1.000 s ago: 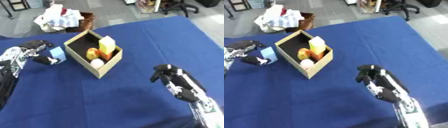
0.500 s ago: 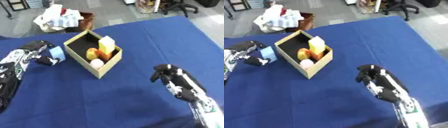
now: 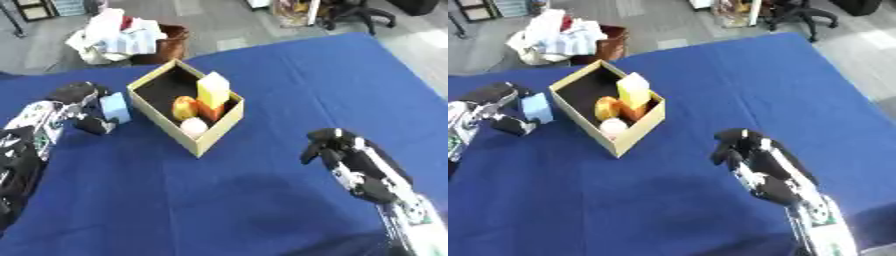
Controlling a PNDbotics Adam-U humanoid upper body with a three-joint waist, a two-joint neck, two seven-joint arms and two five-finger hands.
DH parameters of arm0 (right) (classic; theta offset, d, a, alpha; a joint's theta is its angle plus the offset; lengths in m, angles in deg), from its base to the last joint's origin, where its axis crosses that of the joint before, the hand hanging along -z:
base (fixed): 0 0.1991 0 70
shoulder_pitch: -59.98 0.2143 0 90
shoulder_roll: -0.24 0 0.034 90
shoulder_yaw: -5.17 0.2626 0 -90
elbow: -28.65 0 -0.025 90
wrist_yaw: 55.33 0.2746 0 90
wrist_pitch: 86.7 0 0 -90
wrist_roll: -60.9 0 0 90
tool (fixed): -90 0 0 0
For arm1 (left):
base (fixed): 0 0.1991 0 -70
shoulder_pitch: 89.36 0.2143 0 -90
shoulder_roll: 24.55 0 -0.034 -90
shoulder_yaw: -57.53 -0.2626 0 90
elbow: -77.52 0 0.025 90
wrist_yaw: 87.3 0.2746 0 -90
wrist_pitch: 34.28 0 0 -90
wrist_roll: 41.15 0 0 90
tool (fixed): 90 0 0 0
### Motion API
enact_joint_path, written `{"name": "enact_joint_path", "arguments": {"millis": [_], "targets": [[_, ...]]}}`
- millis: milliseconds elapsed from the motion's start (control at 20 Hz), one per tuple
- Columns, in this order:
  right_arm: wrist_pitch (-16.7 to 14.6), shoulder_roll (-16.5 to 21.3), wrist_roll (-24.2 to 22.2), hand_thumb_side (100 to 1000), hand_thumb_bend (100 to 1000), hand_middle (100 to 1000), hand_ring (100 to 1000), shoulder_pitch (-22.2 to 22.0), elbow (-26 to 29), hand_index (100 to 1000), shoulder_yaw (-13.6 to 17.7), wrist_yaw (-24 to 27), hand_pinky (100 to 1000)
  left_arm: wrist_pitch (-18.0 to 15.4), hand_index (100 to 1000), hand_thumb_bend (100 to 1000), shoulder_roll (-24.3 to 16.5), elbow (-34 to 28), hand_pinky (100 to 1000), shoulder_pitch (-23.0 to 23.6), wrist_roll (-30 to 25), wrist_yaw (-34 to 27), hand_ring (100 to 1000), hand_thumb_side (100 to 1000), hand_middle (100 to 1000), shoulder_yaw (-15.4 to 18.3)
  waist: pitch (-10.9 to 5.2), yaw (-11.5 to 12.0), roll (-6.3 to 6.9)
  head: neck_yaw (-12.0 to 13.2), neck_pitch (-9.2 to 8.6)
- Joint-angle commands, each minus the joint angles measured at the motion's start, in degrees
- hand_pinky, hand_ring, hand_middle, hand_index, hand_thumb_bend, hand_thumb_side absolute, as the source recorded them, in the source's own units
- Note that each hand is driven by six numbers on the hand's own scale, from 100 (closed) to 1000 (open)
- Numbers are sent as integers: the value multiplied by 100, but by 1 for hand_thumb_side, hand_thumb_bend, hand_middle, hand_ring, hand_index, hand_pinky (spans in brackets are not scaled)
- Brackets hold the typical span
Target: Pick up objects on the table and place them in the box.
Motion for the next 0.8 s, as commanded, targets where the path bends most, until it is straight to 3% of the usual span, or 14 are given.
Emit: {"name": "enact_joint_path", "arguments": {"millis": [50, 400, 750, 800], "targets": [[-18, 58, -4, 441, 100, 542, 602, 68, 47, 766, 28, 6, 586, -54, 698, 100, -203, -298, 749, -100, -7, -164, 547, 271, 480, -18, -83, 0, -85, -6, -56], [-13, 70, -7, 440, 100, 542, 603, 56, 48, 766, 26, 4, 586, -1, 701, 100, -376, -1231, 751, -266, -129, -631, 548, 249, 476, -118, -106, 11, -70, -3, -43], [-4, 63, -12, 438, 100, 542, 603, 57, 56, 766, 15, 19, 587, -144, 717, 100, -104, -1509, 755, -419, -291, -731, 566, 255, 497, -411, -114, -9, -67, 23, -47], [-2, 61, -12, 436, 100, 542, 603, 58, 58, 767, 13, 21, 587, -178, 722, 185, -51, -1494, 756, -433, -303, -688, 571, 255, 503, -461, -112, -16, -66, 26, -47]]}}
